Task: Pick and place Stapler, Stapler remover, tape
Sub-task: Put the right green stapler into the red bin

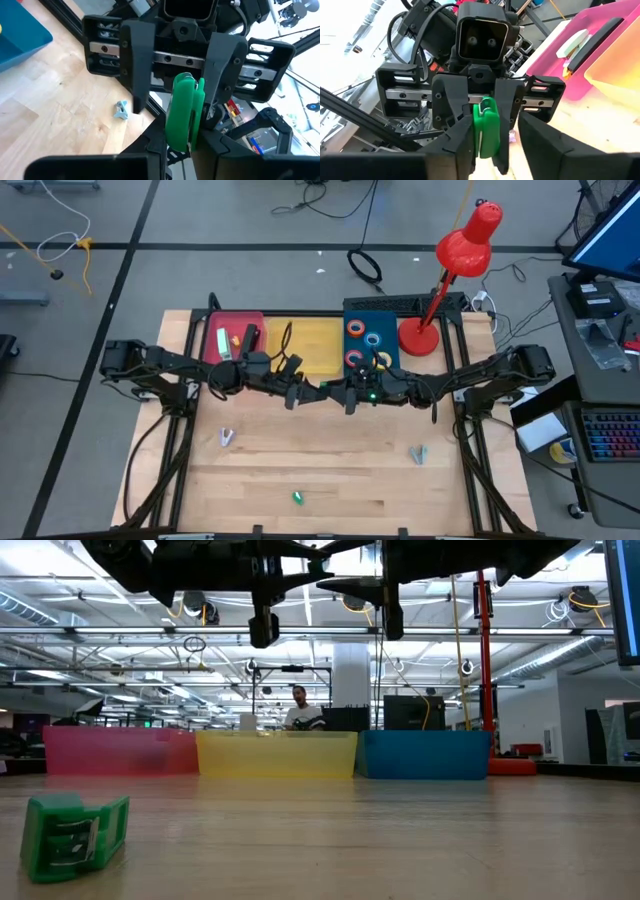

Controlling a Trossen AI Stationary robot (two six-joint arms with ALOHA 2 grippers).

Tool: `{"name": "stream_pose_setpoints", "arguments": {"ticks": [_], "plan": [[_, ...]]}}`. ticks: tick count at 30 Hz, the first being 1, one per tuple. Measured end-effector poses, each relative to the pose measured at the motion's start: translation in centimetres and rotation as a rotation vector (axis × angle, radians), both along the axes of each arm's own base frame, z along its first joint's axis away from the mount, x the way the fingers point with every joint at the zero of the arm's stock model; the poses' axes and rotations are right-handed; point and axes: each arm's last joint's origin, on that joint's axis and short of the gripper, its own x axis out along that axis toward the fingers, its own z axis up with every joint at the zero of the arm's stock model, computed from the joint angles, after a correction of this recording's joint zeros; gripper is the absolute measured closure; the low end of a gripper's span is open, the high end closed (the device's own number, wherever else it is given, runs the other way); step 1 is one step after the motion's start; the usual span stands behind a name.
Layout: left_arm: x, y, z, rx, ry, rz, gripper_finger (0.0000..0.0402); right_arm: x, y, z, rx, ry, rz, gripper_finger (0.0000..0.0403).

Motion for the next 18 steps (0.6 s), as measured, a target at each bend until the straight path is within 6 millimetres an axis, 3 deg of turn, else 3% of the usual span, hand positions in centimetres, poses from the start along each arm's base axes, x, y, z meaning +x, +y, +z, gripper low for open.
{"name": "stream_pose_setpoints", "arguments": {"ticks": [10, 18], "plan": [[-0.3, -0.7, -1.8, -0.013, 0.201, -0.044, 0.0345, 0.0, -0.4, 0.5, -0.026, -0.048, -0.027, 0.02], [-1.8, 1.6, -3.7, 0.02, 0.473, 0.043, 0.0345, 0.0, -0.6, 1.4, -0.069, -0.133, -0.03, 0.0186]]}}
